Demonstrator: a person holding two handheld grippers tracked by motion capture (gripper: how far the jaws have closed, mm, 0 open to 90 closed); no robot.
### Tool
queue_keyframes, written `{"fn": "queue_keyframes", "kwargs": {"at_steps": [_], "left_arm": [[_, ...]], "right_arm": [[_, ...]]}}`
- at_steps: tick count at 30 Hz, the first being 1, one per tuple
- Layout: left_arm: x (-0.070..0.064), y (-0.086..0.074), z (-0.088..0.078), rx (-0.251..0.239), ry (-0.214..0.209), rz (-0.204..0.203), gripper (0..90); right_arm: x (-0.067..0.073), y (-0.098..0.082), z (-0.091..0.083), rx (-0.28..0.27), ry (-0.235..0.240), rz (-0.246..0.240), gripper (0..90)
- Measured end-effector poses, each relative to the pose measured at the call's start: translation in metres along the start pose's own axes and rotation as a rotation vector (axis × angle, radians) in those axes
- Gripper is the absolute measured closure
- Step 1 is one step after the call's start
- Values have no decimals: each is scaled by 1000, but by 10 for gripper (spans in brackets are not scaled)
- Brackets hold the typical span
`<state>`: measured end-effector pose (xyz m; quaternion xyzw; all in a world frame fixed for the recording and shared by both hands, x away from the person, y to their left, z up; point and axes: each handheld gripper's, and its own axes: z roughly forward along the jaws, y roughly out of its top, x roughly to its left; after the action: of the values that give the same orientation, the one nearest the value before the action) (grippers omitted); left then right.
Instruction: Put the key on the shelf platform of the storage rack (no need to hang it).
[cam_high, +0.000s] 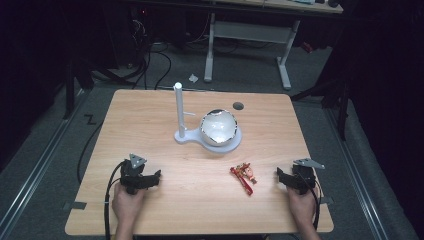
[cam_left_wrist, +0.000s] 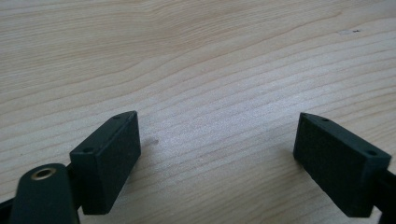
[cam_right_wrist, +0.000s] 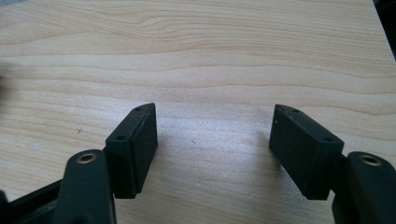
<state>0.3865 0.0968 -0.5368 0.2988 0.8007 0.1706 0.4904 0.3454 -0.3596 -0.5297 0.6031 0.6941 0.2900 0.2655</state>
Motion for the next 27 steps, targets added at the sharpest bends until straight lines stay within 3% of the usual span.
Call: {"fn": "queue_keyframes", "kwargs": {"at_steps": [20,27], "left_arm": [[0,0,0,2,3,-6,153],[-1,1,0,-2,7,-17,154]], "right_arm": [[-1,0,-2,6,16,-6,339],[-4,0,-7,22,41,35,353]]}}
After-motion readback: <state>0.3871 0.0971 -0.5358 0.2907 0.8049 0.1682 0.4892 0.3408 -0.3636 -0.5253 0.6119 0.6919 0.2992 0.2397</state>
